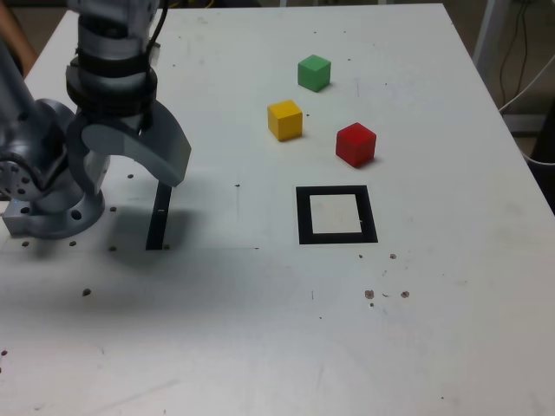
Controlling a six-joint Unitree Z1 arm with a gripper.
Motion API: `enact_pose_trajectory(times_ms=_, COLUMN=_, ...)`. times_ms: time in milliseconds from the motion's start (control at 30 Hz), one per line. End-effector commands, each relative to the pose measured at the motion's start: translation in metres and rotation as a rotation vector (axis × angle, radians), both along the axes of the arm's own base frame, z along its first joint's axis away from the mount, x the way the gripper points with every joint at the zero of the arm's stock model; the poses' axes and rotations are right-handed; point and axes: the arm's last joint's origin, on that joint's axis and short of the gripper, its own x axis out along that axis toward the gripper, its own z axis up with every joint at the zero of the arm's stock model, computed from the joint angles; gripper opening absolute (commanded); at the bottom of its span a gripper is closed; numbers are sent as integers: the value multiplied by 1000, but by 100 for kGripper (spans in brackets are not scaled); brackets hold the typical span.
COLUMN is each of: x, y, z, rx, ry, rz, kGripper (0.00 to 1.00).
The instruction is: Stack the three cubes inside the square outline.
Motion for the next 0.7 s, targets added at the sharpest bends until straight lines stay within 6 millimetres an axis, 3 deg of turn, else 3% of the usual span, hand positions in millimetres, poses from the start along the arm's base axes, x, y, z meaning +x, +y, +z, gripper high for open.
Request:
enact_pose_trajectory(times_ms=0, x=-1, y=-1, z=0, rx=4, ry=-2, rz=-5, kGripper=100)
enact_pose_trajectory(times_ms=367, x=3, y=-3, z=12, rx=23, ry=-71, rz=-33, kGripper=100)
enact_pose_trajectory(times_ms=667, x=42, y=-8, z=33, rx=38, ry=-98, rz=-85, kGripper=99)
